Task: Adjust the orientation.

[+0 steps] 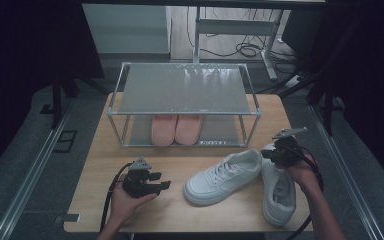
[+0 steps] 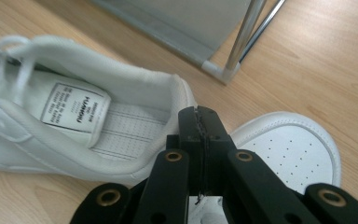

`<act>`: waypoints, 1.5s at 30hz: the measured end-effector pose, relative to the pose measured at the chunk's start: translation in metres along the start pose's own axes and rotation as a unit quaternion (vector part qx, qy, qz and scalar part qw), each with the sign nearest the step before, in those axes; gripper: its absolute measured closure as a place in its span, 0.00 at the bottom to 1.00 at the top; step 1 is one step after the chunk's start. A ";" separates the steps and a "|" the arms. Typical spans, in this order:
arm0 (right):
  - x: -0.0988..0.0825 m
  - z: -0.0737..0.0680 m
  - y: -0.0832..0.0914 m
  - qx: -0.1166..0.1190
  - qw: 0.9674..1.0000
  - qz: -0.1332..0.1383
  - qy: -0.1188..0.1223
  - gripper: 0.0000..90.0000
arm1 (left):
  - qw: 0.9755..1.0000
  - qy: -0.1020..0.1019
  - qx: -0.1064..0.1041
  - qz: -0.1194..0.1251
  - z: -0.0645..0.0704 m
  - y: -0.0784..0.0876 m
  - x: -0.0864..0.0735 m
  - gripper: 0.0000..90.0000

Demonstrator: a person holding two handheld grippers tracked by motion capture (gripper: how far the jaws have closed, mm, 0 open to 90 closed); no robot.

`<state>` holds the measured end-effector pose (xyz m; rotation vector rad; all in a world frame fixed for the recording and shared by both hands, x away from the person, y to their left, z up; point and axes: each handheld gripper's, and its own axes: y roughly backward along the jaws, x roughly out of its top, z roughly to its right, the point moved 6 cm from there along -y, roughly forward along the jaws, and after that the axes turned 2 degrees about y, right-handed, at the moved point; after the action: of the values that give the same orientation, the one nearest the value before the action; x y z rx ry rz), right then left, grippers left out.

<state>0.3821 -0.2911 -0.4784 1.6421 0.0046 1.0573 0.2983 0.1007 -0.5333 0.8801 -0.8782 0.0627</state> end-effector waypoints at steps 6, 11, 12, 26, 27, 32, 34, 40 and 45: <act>0.000 -0.001 -0.006 -0.004 1.000 -0.014 0.009 1.00 | 1.000 0.005 0.003 0.003 -0.002 0.002 0.000 0.51; 0.000 -0.004 -0.006 -0.015 1.000 -0.016 0.016 1.00 | 1.000 0.007 0.006 0.007 -0.006 0.005 0.001 0.51; 0.000 -0.005 -0.006 -0.016 1.000 -0.016 0.017 1.00 | 1.000 0.008 0.007 0.007 -0.006 0.005 0.001 0.51; 0.005 -0.043 -0.008 0.018 0.998 -0.017 0.057 1.00 | 1.000 0.011 0.019 0.013 -0.012 0.011 0.001 0.51; 0.005 -0.043 -0.008 0.018 0.998 -0.017 0.057 1.00 | 1.000 0.011 0.019 0.013 -0.012 0.011 0.001 0.51; 0.008 -0.059 -0.006 0.024 0.997 -0.011 0.073 1.00 | 0.999 0.014 0.026 0.019 -0.018 0.016 0.002 0.51; 0.007 -0.058 -0.006 0.028 0.997 -0.009 0.068 1.00 | 0.999 0.015 0.030 0.020 -0.019 0.016 0.002 0.51; 0.005 -0.056 -0.005 0.039 0.997 0.000 0.060 1.00 | 0.999 0.017 0.032 0.017 -0.021 0.015 0.001 0.51; 0.004 -0.051 -0.006 0.048 0.997 -0.007 0.053 1.00 | 0.999 0.019 0.033 0.018 -0.021 0.016 0.000 0.51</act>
<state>0.3553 -0.2467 -0.4825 1.6678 0.1389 1.1485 0.3059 0.1261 -0.5296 0.9229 -0.8607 0.1399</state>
